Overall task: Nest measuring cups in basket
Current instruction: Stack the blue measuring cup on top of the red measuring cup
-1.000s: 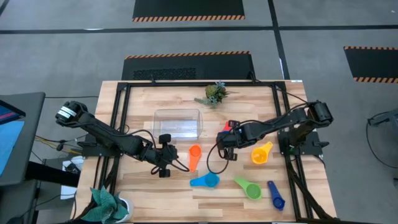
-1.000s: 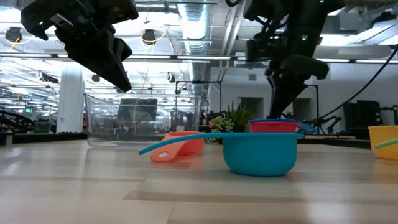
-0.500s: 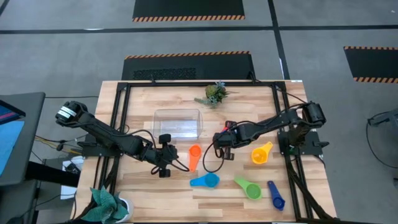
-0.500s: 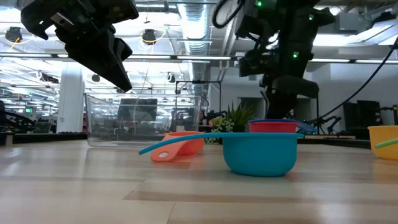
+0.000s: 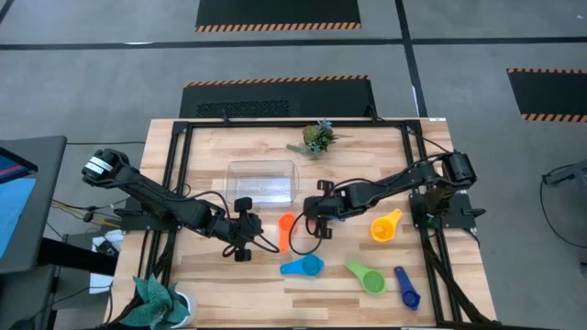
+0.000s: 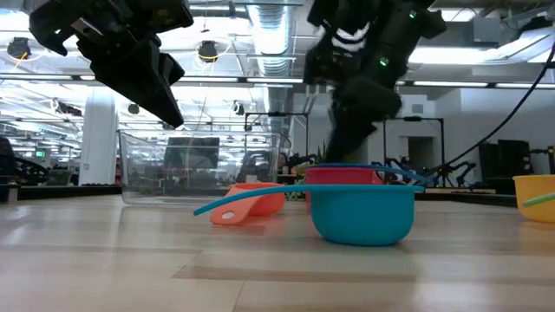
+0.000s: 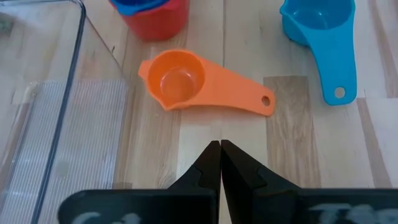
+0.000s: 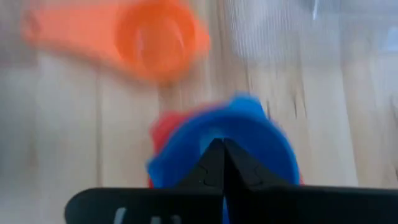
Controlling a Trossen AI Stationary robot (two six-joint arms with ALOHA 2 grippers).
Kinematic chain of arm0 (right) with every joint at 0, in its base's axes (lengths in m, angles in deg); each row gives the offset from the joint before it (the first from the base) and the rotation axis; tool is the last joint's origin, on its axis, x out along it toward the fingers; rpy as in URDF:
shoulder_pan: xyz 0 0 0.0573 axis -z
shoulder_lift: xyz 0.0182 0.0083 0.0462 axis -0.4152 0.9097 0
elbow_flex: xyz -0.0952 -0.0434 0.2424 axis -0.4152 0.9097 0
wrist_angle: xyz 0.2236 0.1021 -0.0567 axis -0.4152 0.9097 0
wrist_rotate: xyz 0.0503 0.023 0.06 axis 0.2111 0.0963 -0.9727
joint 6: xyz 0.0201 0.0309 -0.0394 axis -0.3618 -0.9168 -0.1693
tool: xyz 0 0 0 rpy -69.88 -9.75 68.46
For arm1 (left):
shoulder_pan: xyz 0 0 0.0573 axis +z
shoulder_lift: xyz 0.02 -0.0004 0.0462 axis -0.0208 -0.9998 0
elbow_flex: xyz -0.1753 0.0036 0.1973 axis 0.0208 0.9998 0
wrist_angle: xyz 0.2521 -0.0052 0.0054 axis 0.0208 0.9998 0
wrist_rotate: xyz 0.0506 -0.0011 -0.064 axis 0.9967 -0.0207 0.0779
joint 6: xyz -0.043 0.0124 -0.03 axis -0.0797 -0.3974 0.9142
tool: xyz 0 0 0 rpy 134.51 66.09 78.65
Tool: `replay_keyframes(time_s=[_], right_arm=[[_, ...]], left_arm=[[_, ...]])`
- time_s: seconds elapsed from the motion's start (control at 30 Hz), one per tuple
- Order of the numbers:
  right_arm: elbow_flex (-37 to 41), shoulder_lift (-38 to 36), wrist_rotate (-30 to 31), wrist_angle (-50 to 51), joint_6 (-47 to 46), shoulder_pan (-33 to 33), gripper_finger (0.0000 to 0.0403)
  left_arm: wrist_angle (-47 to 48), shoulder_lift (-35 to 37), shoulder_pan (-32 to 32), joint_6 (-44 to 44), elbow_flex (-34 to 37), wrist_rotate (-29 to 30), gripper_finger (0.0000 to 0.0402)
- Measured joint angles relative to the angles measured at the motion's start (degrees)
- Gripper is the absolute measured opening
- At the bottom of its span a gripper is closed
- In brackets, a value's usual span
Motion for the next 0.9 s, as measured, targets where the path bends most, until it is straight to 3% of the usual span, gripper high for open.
replay_keyframes(time_s=[0.13,0.4,0.57,0.67,0.9], right_arm=[[-0.1,0.0,-0.2,-1.3,0.7,0.0,0.0015],[0.0,-3.2,2.3,11.2,-5.1,-2.3,0.0014],[-0.1,-4.1,14.5,16.3,-5.2,-4.0,0.0016],[-0.1,-4.0,18.8,17.7,-4.4,-2.6,0.0013],[0.0,-4.0,16.1,20.8,3.0,4.0,0.0015]], left_arm=[[0.0,0.0,0.0,0.0,0.0,0.0,0.0000],[0.2,0.0,0.0,0.0,0.0,0.0,0.0000],[-0.2,0.0,0.0,-0.5,0.0,0.0,0.0000],[-0.5,0.0,0.0,-0.5,0.0,0.0,0.0000],[-6.5,-0.4,0.2,-2.7,0.0,-0.1,0.0000]])
